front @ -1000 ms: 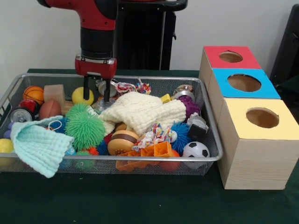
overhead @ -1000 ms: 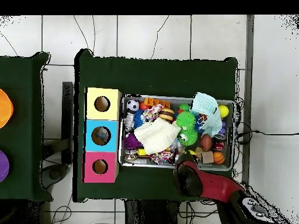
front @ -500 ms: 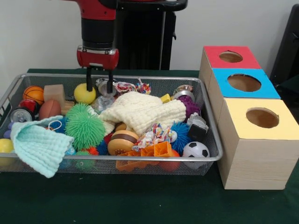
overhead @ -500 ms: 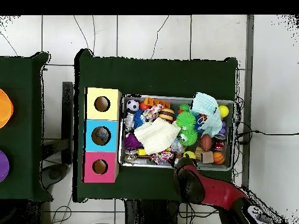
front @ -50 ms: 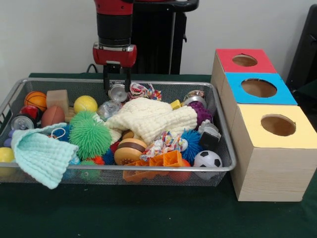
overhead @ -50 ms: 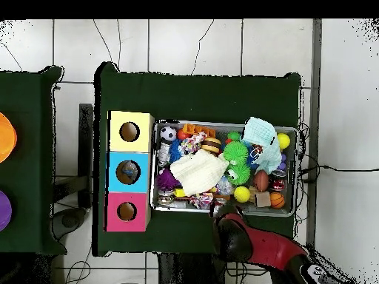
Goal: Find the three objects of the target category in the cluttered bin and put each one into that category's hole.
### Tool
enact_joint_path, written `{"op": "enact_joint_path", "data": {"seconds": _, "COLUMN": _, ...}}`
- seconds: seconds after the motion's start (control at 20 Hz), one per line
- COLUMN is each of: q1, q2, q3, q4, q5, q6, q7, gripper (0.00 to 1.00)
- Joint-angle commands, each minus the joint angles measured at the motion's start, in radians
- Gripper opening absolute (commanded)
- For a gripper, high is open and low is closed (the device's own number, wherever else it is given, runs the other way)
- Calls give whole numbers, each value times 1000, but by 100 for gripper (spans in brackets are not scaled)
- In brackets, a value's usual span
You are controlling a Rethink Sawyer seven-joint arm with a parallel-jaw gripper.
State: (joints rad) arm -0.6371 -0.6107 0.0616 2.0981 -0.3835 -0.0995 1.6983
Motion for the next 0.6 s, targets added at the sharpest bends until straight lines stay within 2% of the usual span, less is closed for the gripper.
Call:
{"op": "enact_joint_path", "data": {"seconds": 0.05, "q1": 10, "q2": 39, "q3": 71, "q4": 2, "q5": 47, "q6": 73, "q7": 161, "gripper": 100}}
{"op": "enact_joint_path", "data": {"seconds": 0.6, "q1": -9, "q2": 91, "q3": 62, "q4": -29, "q5": 19, "q6": 36, "q7": 143, "gripper": 100}}
